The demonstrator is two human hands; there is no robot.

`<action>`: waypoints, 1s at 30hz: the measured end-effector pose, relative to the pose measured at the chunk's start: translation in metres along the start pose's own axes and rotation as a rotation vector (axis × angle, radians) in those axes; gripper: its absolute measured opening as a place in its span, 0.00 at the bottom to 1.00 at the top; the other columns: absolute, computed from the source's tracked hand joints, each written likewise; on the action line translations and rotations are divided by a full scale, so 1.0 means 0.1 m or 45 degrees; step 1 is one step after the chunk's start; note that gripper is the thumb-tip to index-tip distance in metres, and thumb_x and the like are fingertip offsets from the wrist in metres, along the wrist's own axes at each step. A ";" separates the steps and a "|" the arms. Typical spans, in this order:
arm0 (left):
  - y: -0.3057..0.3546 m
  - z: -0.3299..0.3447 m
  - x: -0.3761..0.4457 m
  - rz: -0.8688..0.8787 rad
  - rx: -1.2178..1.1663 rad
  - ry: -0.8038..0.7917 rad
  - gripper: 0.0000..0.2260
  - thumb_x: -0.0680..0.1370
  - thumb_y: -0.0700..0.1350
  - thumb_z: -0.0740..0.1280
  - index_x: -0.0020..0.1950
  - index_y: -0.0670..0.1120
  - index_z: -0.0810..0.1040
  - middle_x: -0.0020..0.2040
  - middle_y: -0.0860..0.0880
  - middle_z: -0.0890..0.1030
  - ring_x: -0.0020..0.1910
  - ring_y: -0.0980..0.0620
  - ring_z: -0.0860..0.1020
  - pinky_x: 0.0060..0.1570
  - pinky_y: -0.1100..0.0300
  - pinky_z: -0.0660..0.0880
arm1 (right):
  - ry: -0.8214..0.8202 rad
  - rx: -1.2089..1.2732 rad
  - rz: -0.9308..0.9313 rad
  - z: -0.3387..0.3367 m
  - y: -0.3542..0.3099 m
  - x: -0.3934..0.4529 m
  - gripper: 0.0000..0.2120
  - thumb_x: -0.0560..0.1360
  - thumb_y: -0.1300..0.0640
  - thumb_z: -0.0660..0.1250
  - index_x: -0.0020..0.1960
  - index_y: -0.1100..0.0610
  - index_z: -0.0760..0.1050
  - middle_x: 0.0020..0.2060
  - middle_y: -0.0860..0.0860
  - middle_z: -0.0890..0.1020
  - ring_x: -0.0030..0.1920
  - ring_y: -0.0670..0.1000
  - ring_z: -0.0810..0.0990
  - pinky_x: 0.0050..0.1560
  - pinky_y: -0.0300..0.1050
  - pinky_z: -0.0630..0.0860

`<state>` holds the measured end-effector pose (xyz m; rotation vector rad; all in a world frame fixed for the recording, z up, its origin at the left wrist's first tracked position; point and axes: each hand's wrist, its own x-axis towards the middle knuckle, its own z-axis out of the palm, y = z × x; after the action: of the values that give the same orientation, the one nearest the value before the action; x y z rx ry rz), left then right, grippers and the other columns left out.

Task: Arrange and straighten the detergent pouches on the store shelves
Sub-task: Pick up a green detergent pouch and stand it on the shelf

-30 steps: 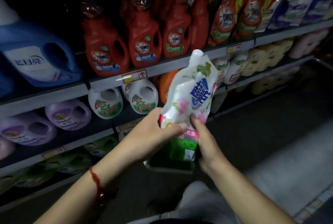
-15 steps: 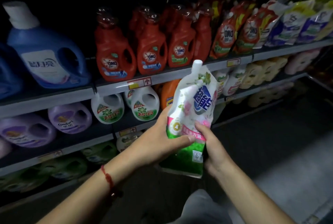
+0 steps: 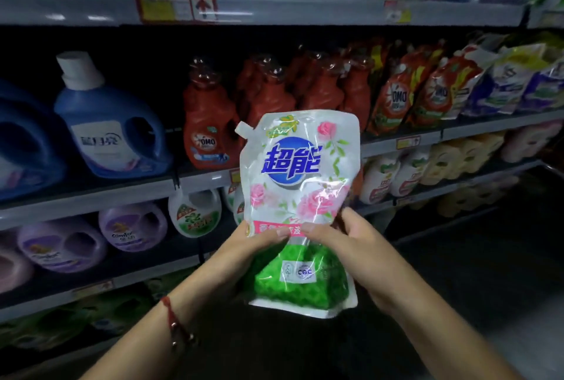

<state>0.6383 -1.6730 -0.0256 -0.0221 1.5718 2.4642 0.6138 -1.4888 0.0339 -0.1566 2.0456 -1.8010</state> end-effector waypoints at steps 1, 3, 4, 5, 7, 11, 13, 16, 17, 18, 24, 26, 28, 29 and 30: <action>0.06 0.02 0.04 0.026 0.000 0.018 0.28 0.74 0.42 0.72 0.73 0.42 0.70 0.66 0.38 0.79 0.66 0.38 0.77 0.71 0.40 0.66 | -0.012 -0.031 -0.041 -0.03 -0.11 0.01 0.15 0.72 0.53 0.74 0.58 0.50 0.78 0.50 0.43 0.85 0.52 0.43 0.84 0.60 0.47 0.78; 0.28 0.09 0.14 0.130 0.026 0.043 0.26 0.73 0.41 0.71 0.71 0.43 0.71 0.63 0.39 0.81 0.62 0.38 0.79 0.63 0.43 0.75 | 0.003 -0.118 -0.131 -0.12 -0.36 0.10 0.14 0.71 0.51 0.75 0.55 0.49 0.78 0.50 0.42 0.85 0.51 0.43 0.84 0.59 0.47 0.78; 0.42 0.14 0.20 0.192 0.038 0.056 0.25 0.73 0.40 0.70 0.70 0.43 0.72 0.62 0.39 0.82 0.60 0.39 0.81 0.56 0.47 0.79 | 0.016 -0.166 -0.174 -0.17 -0.49 0.17 0.16 0.69 0.47 0.76 0.54 0.48 0.78 0.50 0.42 0.85 0.52 0.43 0.84 0.59 0.49 0.78; 0.58 0.19 0.27 0.257 0.058 0.066 0.24 0.73 0.39 0.69 0.69 0.42 0.73 0.61 0.39 0.82 0.58 0.39 0.82 0.51 0.50 0.81 | 0.028 -0.197 -0.218 -0.21 -0.62 0.24 0.19 0.67 0.44 0.76 0.55 0.48 0.78 0.51 0.43 0.85 0.52 0.44 0.84 0.59 0.51 0.78; 0.90 0.29 0.42 0.395 0.137 0.073 0.22 0.74 0.37 0.69 0.69 0.41 0.74 0.60 0.38 0.82 0.58 0.37 0.82 0.51 0.48 0.81 | 0.024 -0.172 -0.306 -0.31 -0.89 0.40 0.19 0.68 0.46 0.76 0.56 0.49 0.78 0.52 0.46 0.85 0.52 0.47 0.84 0.59 0.55 0.78; 1.54 0.53 0.69 0.636 0.258 0.201 0.23 0.70 0.35 0.73 0.65 0.39 0.76 0.55 0.38 0.84 0.52 0.38 0.84 0.49 0.48 0.82 | 0.001 -0.262 -0.550 -0.53 -1.47 0.69 0.17 0.71 0.46 0.74 0.58 0.49 0.77 0.52 0.46 0.85 0.53 0.45 0.84 0.58 0.51 0.79; 1.81 0.65 0.76 0.726 0.262 0.247 0.22 0.69 0.37 0.73 0.62 0.40 0.77 0.50 0.39 0.85 0.47 0.40 0.85 0.43 0.50 0.82 | 0.031 -0.405 -0.735 -0.65 -1.75 0.83 0.21 0.71 0.40 0.70 0.62 0.44 0.76 0.56 0.42 0.82 0.57 0.42 0.80 0.62 0.46 0.76; 2.17 0.75 0.88 0.838 0.292 0.328 0.22 0.69 0.39 0.72 0.63 0.42 0.76 0.50 0.41 0.85 0.47 0.40 0.85 0.40 0.52 0.82 | 0.163 -0.733 -0.902 -0.90 -2.14 1.05 0.28 0.75 0.36 0.64 0.74 0.40 0.65 0.67 0.36 0.70 0.69 0.39 0.68 0.66 0.40 0.65; 2.27 0.78 0.92 0.877 0.297 0.340 0.22 0.70 0.38 0.72 0.64 0.42 0.76 0.51 0.41 0.85 0.48 0.41 0.85 0.40 0.52 0.82 | 0.199 -0.868 -0.951 -1.00 -2.26 1.15 0.30 0.77 0.36 0.62 0.76 0.41 0.60 0.72 0.39 0.66 0.72 0.41 0.63 0.67 0.41 0.63; 2.37 0.82 0.96 0.911 0.306 0.347 0.21 0.71 0.38 0.72 0.65 0.42 0.76 0.52 0.42 0.85 0.49 0.42 0.85 0.40 0.53 0.82 | 0.230 -0.997 -1.002 -1.11 -2.34 1.26 0.31 0.77 0.36 0.60 0.78 0.41 0.57 0.75 0.41 0.62 0.75 0.44 0.60 0.70 0.44 0.62; 2.66 1.03 1.33 1.018 0.360 0.393 0.19 0.74 0.37 0.69 0.64 0.45 0.76 0.53 0.43 0.85 0.49 0.43 0.85 0.40 0.54 0.83 | 0.548 -1.553 -1.077 -1.86 -2.71 2.00 0.33 0.79 0.40 0.60 0.80 0.47 0.53 0.79 0.51 0.56 0.78 0.53 0.52 0.77 0.52 0.53; 2.68 1.11 1.53 1.011 0.376 0.391 0.19 0.73 0.37 0.69 0.64 0.44 0.76 0.53 0.41 0.85 0.49 0.40 0.85 0.41 0.50 0.84 | 0.589 -1.632 -1.048 -2.15 -2.76 2.22 0.33 0.80 0.40 0.59 0.80 0.48 0.52 0.79 0.52 0.55 0.78 0.55 0.52 0.77 0.52 0.52; 2.67 1.18 1.75 1.009 0.375 0.394 0.19 0.73 0.37 0.69 0.64 0.44 0.76 0.53 0.40 0.85 0.49 0.39 0.85 0.42 0.49 0.84 | 0.598 -1.629 -0.996 -2.43 -2.82 2.43 0.33 0.80 0.39 0.58 0.80 0.49 0.52 0.79 0.53 0.54 0.78 0.55 0.51 0.77 0.52 0.51; 2.66 1.22 1.86 1.009 0.371 0.397 0.19 0.74 0.37 0.69 0.64 0.43 0.75 0.54 0.40 0.85 0.50 0.38 0.85 0.42 0.48 0.84 | 0.597 -1.626 -0.971 -2.56 -2.84 2.52 0.33 0.80 0.39 0.58 0.80 0.50 0.52 0.79 0.54 0.54 0.79 0.55 0.51 0.77 0.52 0.51; 2.65 1.27 1.97 1.008 0.370 0.399 0.19 0.73 0.37 0.70 0.64 0.43 0.75 0.54 0.39 0.84 0.50 0.38 0.85 0.41 0.49 0.84 | 0.598 -1.629 -0.954 -2.68 -2.86 2.61 0.34 0.80 0.39 0.58 0.80 0.50 0.52 0.79 0.54 0.54 0.79 0.55 0.51 0.77 0.52 0.51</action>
<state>0.4087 -1.6318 0.2405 0.3400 2.4368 2.8378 0.2247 -1.3768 0.2742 -1.0220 3.4943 -0.4481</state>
